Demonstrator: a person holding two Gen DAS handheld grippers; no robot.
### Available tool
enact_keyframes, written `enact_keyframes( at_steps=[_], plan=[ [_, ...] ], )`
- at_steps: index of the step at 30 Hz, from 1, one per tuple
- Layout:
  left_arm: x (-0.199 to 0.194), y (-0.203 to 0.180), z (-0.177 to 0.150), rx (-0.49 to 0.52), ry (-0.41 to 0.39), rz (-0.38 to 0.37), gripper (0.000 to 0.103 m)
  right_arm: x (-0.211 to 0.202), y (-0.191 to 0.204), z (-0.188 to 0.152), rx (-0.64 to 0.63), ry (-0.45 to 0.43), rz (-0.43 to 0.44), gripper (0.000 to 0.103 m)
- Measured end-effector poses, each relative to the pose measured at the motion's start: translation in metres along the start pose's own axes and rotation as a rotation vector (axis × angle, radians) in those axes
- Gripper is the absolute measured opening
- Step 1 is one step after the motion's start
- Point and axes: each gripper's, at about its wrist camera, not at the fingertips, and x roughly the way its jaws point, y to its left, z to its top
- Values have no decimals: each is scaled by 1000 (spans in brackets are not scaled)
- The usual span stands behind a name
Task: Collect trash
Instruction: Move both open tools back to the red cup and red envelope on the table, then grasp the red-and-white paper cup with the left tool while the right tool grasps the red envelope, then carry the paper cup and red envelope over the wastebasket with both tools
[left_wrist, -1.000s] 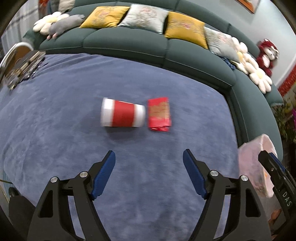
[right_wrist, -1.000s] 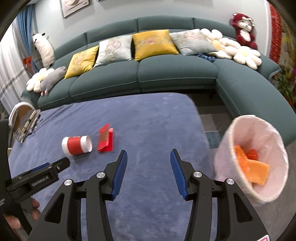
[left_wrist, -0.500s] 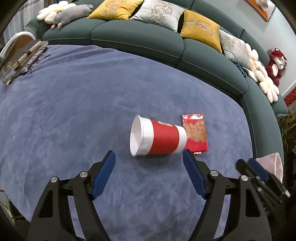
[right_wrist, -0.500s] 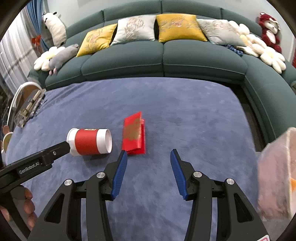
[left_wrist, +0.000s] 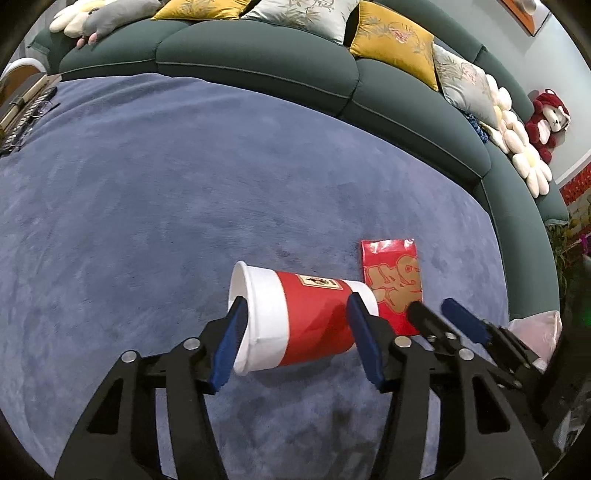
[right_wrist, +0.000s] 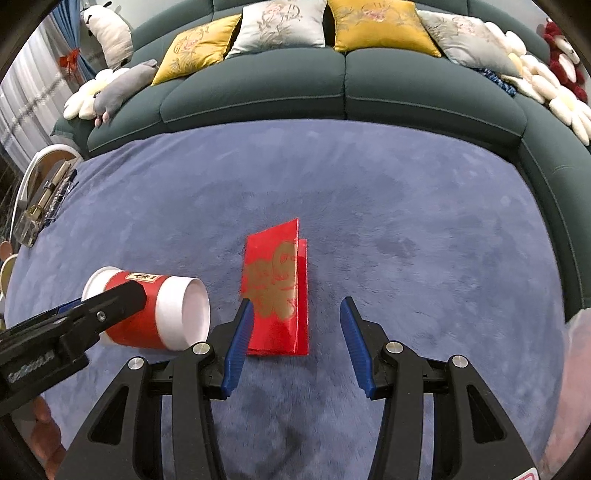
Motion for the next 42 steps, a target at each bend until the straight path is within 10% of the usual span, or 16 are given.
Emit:
enact_keyframes(
  at_steps=[15, 42],
  plan=[
    [-6, -29, -5, 66, -5, -57, 5, 4, 6, -3, -9, -2, 81, 5],
    [-96, -176, -64, 290, -102, -129, 3, -189, -122, -49, 205, -289, -30, 4]
  ],
)
